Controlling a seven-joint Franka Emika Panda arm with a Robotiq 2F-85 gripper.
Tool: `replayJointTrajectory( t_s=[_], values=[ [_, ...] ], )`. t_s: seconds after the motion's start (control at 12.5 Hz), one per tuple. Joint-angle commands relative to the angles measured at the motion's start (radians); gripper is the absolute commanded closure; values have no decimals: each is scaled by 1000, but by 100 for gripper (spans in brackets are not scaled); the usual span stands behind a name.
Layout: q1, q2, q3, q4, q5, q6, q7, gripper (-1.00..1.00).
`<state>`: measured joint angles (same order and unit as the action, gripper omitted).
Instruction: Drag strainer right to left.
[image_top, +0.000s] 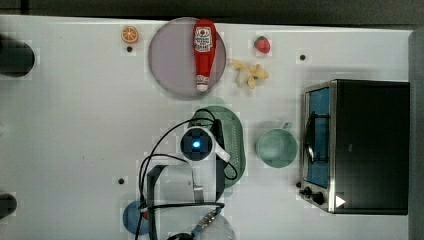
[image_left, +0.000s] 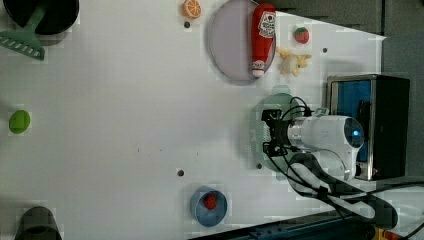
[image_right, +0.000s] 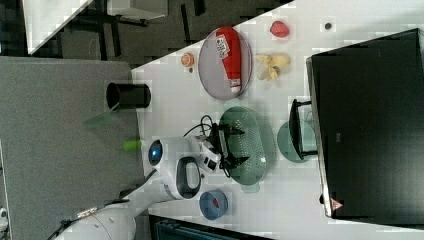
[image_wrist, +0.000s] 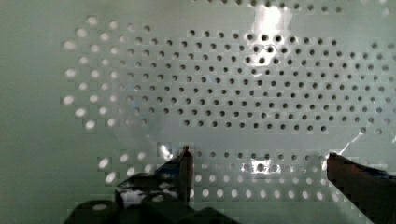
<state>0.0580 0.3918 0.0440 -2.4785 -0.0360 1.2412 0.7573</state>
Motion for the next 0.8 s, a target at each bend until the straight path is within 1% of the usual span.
replayJointTrajectory(
  t_s=[0.08, 0.4, 0.8],
  values=[
    [43, -24, 13, 13, 12, -3, 87, -100],
    [107, -2, 46, 30, 13, -5, 246, -100],
    [186, 32, 98, 100, 13, -50, 383, -100]
  ],
)
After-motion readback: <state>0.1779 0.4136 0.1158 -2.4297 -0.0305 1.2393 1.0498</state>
